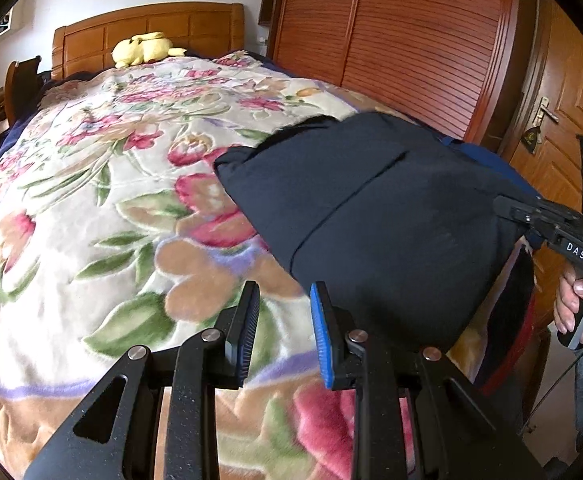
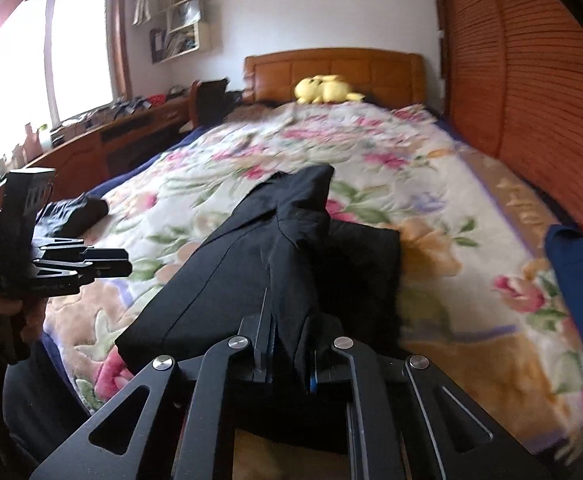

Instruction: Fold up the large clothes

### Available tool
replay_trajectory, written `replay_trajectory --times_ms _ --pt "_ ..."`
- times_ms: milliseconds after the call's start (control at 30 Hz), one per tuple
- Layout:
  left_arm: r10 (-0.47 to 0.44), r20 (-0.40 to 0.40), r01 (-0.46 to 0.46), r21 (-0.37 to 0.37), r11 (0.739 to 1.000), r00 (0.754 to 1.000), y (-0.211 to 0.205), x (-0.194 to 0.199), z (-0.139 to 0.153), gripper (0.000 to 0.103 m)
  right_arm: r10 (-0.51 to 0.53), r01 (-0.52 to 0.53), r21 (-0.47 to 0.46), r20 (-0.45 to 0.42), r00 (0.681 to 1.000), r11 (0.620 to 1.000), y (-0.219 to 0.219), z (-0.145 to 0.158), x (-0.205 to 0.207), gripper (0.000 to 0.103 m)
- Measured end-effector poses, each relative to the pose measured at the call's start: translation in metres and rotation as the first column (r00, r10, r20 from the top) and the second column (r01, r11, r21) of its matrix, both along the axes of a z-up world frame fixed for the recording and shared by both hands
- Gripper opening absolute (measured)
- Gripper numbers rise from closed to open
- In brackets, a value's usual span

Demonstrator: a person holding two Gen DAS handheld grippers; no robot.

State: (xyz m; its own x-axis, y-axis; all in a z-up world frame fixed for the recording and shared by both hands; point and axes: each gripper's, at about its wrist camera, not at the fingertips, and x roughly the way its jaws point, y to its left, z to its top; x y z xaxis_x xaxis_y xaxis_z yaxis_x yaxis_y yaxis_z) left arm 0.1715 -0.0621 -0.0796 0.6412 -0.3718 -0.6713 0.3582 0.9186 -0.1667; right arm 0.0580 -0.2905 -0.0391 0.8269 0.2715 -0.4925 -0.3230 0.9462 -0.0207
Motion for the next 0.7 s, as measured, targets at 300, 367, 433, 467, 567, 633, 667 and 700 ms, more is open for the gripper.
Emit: replay_trajectory --times_ms 300,367,433,467,567,633,667,700 --pt "-0.057 -0.001 0.057 -0.027 0.998 0.998 -0.017 0.022 0.005 0.027 -0.088 0.097 0.049 -0.165 0.982 0.994 -0.041 -0.055 0.002 0.011" --pt "-0.067 -0.002 0.067 -0.001 0.998 0.998 -0.024 0.032 0.004 0.027 -0.096 0.106 0.055 -0.161 0.982 0.993 -0.036 -0.057 0.002 0.013" --pt "-0.06 -0.002 0.06 0.017 0.998 0.998 -0.027 0.042 0.002 0.027 -0.11 0.119 0.047 -0.166 0.98 0.992 -0.037 -0.058 0.005 0.018" --pt "-0.057 -0.006 0.057 0.022 0.998 0.998 -0.028 0.048 0.001 0.027 -0.119 0.127 0.038 -0.166 0.979 0.991 -0.036 -0.059 0.006 0.023" --pt "-0.044 -0.021 0.044 0.042 0.998 0.999 -0.032 0.068 -0.006 0.027 -0.137 0.141 0.014 -0.17 0.976 0.99 -0.029 -0.061 0.011 0.035" --pt "-0.034 -0.032 0.035 0.049 0.998 0.999 -0.035 0.08 -0.01 0.027 -0.147 0.153 0.018 -0.17 0.974 0.988 -0.03 -0.06 0.009 0.044" --pt "-0.034 -0.034 0.035 0.045 0.998 0.999 -0.036 0.084 -0.011 0.027 -0.155 0.16 0.015 -0.169 0.973 0.987 -0.032 -0.06 0.009 0.051" --pt "-0.037 -0.037 0.038 0.041 0.998 0.999 -0.037 0.088 -0.013 0.027 -0.169 0.172 0.005 -0.168 0.971 0.985 -0.035 -0.059 0.007 0.062"
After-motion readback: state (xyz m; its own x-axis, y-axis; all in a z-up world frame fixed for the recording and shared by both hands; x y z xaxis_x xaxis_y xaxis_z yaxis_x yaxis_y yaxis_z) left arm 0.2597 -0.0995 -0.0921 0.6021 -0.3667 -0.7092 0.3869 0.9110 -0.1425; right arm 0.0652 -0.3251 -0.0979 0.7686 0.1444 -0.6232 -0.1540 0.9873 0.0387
